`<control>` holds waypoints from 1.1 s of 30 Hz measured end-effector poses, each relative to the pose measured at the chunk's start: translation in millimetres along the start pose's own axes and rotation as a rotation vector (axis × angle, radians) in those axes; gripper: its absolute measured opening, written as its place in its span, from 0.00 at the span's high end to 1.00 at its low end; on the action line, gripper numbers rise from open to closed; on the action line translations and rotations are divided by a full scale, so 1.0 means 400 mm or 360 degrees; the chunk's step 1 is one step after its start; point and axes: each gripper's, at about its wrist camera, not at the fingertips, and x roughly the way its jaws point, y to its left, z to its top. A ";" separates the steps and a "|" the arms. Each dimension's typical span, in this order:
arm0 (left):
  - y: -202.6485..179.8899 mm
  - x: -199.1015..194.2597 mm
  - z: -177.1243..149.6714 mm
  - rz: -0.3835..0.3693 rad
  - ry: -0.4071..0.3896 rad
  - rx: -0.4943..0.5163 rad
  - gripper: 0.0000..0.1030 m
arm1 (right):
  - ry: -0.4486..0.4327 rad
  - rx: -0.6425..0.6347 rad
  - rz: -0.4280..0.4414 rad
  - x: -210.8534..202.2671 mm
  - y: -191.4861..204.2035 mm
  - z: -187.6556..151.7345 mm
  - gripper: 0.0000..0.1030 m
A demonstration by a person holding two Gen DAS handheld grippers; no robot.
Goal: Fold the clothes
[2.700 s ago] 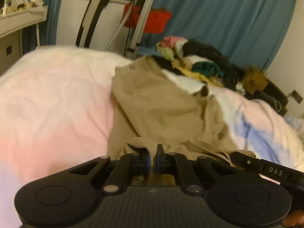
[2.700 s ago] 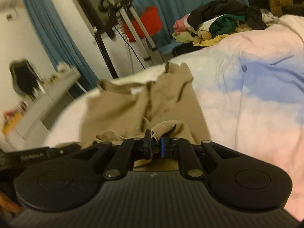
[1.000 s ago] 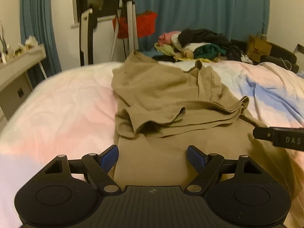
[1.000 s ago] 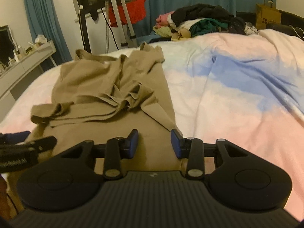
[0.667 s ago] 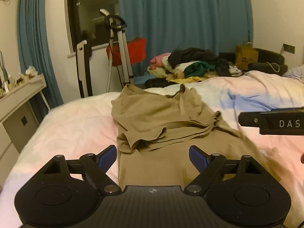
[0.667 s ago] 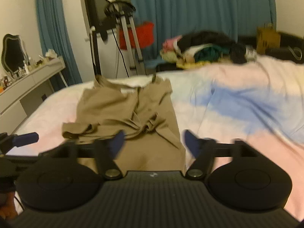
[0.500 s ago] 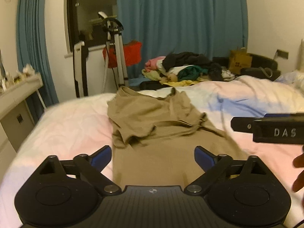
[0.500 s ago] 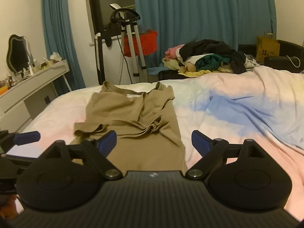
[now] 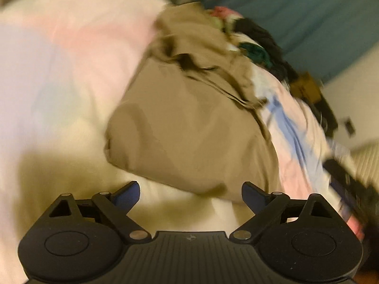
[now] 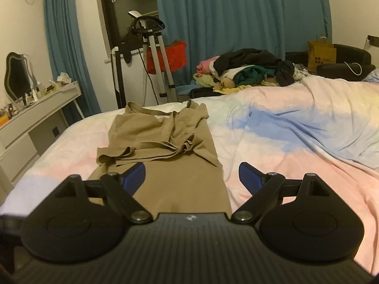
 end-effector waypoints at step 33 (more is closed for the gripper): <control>0.129 -0.096 0.049 -0.0399 -0.0446 -0.0710 0.93 | 0.0385 0.1351 0.0386 0.191 -0.225 -0.133 0.90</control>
